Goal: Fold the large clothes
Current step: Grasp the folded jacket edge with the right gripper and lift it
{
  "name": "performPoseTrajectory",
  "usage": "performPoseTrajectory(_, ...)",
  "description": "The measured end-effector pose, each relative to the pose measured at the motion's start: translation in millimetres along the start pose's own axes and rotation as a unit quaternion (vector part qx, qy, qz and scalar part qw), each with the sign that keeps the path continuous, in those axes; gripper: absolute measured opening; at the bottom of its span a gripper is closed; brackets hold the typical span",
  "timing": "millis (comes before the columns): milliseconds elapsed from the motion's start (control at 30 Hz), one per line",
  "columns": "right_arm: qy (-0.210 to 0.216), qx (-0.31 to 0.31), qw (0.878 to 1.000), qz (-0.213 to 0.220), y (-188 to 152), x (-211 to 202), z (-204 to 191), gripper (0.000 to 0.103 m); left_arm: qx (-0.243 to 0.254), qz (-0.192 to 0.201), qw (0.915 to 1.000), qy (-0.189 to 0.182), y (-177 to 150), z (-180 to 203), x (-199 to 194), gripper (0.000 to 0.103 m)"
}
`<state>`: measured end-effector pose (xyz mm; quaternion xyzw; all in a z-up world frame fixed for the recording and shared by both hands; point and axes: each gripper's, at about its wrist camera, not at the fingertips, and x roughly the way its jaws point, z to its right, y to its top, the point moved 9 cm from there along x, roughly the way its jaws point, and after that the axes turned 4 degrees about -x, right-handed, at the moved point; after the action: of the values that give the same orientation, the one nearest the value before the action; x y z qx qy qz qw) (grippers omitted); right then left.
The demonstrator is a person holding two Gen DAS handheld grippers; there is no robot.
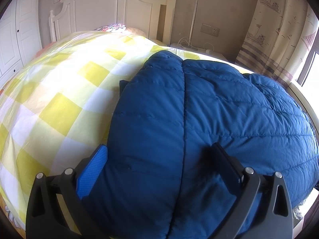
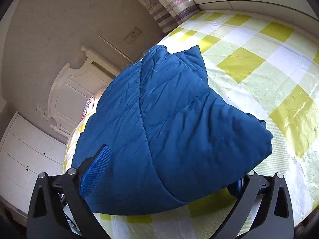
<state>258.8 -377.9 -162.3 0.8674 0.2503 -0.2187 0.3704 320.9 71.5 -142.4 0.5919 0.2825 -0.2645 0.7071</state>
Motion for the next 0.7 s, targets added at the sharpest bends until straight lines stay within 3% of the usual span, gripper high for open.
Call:
performPoseTrajectory(200,-0.025,0.026,0.999,0.029,19,16,1,0.099,0.001,0.000,1.0000,-0.003,-1,2,0,0.101)
performPoseTrajectory(300,0.004,0.006,1.000,0.010,11,16,1,0.070,-0.002,0.000,1.0000,-0.006,-2,2,0,0.101)
performPoseTrajectory(400,0.041,0.023,0.999,0.009,10,8,6,0.060,-0.004,0.000,1.0000,-0.007,-2,4,-1,0.101)
performPoseTrajectory(500,0.027,0.045,0.999,0.015,15,9,10,0.063,-0.002,0.000,1.0000,-0.005,-2,4,-1,0.101)
performPoseTrajectory(600,-0.007,0.033,0.999,0.025,22,20,-1,0.084,-0.002,0.001,1.0000,-0.003,-2,5,-1,0.101)
performPoseTrajectory(667,-0.025,0.011,0.999,0.031,24,29,-6,0.083,-0.001,0.001,1.0000,-0.001,-3,6,-1,0.101)
performPoseTrajectory(700,-0.022,0.012,0.999,0.032,25,30,-5,0.073,-0.001,0.001,1.0000,0.001,-3,6,-1,0.101)
